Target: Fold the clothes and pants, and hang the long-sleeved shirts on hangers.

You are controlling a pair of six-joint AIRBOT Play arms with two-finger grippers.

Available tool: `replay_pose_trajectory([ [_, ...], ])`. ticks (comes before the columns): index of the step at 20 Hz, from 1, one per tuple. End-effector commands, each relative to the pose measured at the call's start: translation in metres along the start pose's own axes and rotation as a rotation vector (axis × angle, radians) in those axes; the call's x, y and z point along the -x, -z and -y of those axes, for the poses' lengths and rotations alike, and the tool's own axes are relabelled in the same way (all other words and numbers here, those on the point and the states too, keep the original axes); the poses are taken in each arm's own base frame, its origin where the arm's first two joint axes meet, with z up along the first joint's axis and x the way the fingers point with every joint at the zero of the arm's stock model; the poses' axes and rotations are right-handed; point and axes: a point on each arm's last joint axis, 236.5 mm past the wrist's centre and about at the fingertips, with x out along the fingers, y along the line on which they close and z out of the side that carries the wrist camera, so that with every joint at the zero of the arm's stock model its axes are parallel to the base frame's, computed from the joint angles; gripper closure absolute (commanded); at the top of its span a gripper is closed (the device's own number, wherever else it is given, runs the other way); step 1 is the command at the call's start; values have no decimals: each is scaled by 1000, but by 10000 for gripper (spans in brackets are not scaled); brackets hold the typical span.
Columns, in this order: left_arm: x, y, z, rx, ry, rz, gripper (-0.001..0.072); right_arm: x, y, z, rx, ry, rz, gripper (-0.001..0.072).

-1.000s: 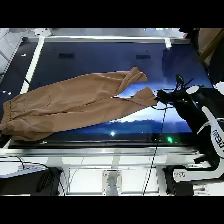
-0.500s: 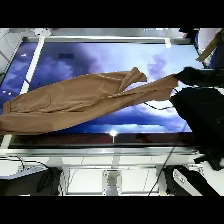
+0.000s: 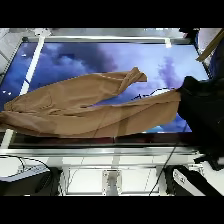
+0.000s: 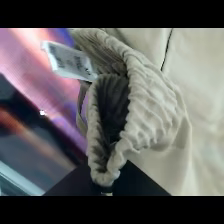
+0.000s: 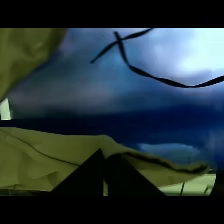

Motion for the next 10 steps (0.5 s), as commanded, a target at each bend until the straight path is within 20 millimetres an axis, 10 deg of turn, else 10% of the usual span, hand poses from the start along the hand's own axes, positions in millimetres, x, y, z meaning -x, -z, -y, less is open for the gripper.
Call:
replay_pose_trajectory([
  [1,-13,13,-22,-26,-163,-81,685,-113,-31,56,-114,69,-23,702],
  [5,-12,27,-50,42,-275,-139,685,-208,-79,88,-374,19,140,702],
  [10,-15,29,-44,74,-247,-148,625,-218,-138,77,-495,-94,291,617],
])
